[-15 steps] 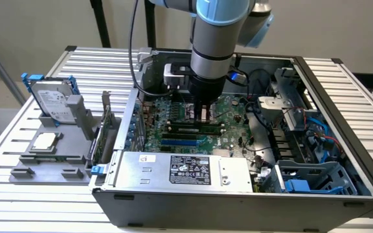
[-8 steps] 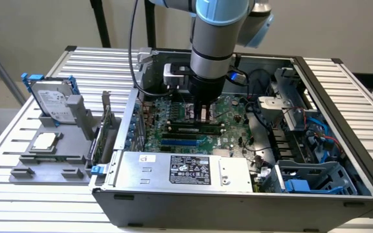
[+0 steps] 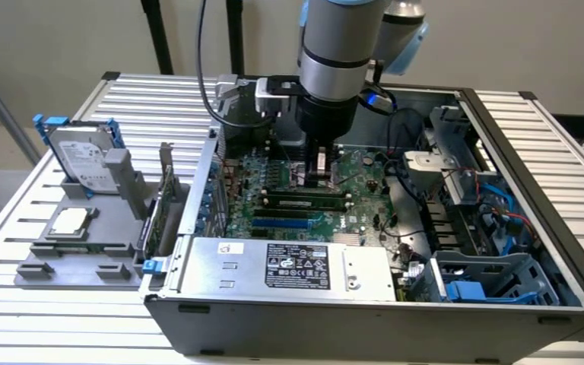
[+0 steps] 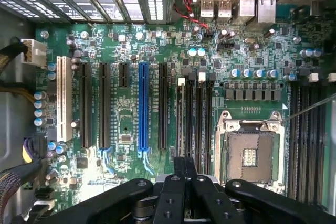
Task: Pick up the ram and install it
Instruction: 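Press down the ram until it locks into place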
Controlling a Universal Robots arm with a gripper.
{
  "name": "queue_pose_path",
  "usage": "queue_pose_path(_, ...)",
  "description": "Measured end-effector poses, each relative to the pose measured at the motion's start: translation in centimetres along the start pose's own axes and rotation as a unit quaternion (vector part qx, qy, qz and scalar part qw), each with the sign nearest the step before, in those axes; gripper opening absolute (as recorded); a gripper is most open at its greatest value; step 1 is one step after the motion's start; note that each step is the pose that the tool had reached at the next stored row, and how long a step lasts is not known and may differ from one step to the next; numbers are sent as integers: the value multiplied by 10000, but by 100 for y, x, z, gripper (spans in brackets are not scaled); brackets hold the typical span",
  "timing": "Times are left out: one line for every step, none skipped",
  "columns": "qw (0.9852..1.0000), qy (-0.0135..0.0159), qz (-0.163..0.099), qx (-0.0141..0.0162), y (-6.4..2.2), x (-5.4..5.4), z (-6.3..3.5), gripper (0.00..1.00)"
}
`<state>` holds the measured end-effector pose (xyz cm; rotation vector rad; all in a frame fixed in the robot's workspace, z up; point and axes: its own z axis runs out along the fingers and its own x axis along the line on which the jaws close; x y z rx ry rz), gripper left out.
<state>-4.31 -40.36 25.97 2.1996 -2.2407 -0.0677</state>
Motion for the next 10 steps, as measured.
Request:
queue_pose_path(10000,-1,0,0,0,0,0,11)
queue_pose_path(10000,0,0,0,0,0,0,11)
queue_pose_path(10000,1,0,0,0,0,-1,11)
queue_pose_path(10000,1,0,0,0,0,-1,11)
queue_pose_path(10000,1,0,0,0,0,-1,11)
queue_pose_path(10000,1,0,0,0,0,-1,11)
queue_pose_path(10000,1,0,0,0,0,-1,11)
queue_pose_path(10000,0,0,0,0,0,-1,11)
queue_pose_path(10000,1,0,0,0,0,-1,11)
queue_pose_path(10000,1,0,0,0,0,-1,11)
